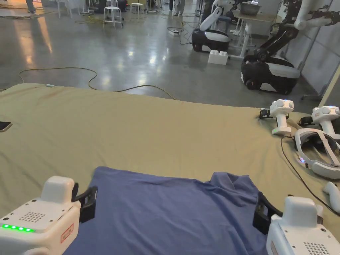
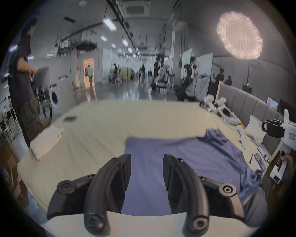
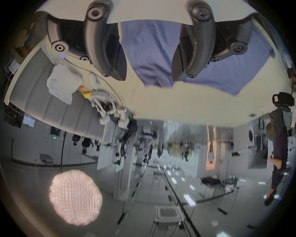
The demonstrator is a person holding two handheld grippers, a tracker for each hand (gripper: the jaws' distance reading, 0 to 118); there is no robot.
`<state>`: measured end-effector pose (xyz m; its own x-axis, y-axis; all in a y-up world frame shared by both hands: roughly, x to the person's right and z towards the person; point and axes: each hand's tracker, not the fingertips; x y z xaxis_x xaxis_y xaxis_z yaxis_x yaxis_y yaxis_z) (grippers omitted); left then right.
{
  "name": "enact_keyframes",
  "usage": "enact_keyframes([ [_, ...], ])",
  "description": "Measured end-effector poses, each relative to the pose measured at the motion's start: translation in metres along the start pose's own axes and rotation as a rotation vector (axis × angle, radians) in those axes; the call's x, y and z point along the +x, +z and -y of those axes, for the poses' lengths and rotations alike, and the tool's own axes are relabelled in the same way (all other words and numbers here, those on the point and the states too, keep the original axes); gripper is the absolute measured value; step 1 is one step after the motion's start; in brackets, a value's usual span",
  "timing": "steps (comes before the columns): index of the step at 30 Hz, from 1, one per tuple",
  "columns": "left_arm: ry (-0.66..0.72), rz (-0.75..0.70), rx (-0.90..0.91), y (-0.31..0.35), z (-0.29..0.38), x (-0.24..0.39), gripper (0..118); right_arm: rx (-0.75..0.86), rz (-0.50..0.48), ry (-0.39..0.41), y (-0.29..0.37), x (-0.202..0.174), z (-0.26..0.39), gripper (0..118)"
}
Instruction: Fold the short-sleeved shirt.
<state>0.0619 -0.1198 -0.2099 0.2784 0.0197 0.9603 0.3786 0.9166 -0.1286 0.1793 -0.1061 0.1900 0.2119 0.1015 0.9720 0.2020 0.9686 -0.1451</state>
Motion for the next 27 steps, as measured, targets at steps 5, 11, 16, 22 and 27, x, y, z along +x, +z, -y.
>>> enact_keyframes([
  [5, -0.042, -0.033, 0.174, 0.007, -0.031, 0.017, 28, 0.148, 0.002, -0.076, 0.001, -0.021, -0.028, 18],
  [11, -0.019, -0.066, 0.255, 0.01, -0.051, 0.024, 0, 0.207, -0.006, -0.072, -0.003, -0.035, -0.046, 0],
  [16, -0.023, -0.058, 0.29, 0.009, -0.058, 0.023, 0, 0.235, -0.001, -0.03, -0.001, -0.043, -0.052, 0],
  [22, -0.003, -0.091, 0.188, -0.004, -0.052, 0.006, 0, 0.222, -0.01, -0.033, -0.005, -0.041, -0.053, 0],
  [27, -0.053, -0.086, -0.101, -0.01, -0.018, -0.023, 0, 0.17, -0.036, -0.011, -0.015, -0.039, -0.043, 0],
])
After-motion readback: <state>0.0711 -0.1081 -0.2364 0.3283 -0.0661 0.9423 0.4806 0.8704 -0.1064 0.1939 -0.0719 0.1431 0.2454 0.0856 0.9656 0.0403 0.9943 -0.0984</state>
